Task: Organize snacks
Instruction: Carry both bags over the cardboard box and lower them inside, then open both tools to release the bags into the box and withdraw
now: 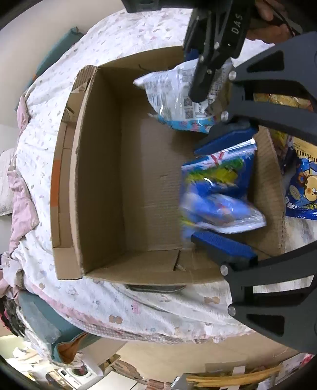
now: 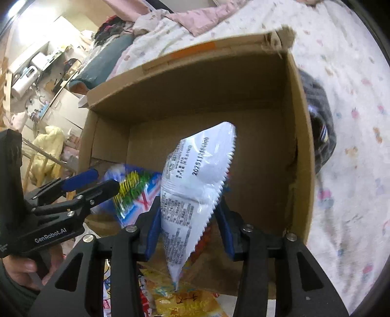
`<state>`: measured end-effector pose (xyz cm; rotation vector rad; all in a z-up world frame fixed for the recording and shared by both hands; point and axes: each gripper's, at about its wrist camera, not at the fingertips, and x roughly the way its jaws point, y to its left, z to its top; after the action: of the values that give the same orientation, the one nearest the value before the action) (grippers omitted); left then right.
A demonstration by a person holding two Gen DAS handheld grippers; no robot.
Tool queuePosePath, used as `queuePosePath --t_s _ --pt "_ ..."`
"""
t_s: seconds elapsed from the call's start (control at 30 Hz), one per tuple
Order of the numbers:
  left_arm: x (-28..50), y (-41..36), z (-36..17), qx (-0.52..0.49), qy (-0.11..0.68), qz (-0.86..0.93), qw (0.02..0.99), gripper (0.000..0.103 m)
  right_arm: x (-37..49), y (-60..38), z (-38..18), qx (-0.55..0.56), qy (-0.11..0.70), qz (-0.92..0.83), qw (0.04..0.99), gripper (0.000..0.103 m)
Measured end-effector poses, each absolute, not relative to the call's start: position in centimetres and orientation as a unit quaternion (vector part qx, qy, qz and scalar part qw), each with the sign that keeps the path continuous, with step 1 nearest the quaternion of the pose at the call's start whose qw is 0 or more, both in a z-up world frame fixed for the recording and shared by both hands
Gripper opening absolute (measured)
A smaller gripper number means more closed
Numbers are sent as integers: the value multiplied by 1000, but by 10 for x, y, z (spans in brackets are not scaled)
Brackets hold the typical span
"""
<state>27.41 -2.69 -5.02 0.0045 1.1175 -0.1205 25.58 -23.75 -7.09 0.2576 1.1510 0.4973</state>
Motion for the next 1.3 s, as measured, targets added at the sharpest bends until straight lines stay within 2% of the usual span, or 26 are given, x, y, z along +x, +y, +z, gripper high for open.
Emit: queuePosePath --t_s 0.1,0.2,0.3,0.33,0.5,0.63,0.77,0.93,1.0,1.17,1.23,1.3 --pt "270 -28 -42 15 515 -53 856 62 254 -243 -56 117 513 227 820 59" --pt "267 -28 -34 23 501 -41 864 62 250 -244 -41 108 489 229 835 61" --pt "265 -24 -28 14 493 -34 869 62 246 -244 -31 93 468 219 851 82" --pt "265 -23 -27 11 493 -33 870 62 245 -244 -28 86 462 217 856 86" --pt "260 -15 -25 -4 491 -25 871 62 242 -242 -23 67 455 211 863 91" --pt "254 -10 -19 2 481 -9 877 62 239 -241 -14 55 439 197 875 103" --pt "244 -12 -15 16 477 -6 879 63 229 -238 -7 45 427 189 883 103" --pt "229 -10 -7 12 473 -8 881 88 208 -233 6 27 415 192 889 103" --pt "220 -7 -1 5 470 -10 882 94 198 -231 14 28 409 194 891 103" --pt "194 2 14 5 444 6 896 96 178 -239 21 44 420 168 891 103" --pt "181 4 22 2 421 9 907 103 170 -245 24 58 435 158 885 103" --pt "172 5 26 4 413 9 910 103 161 -250 29 63 435 151 885 103"
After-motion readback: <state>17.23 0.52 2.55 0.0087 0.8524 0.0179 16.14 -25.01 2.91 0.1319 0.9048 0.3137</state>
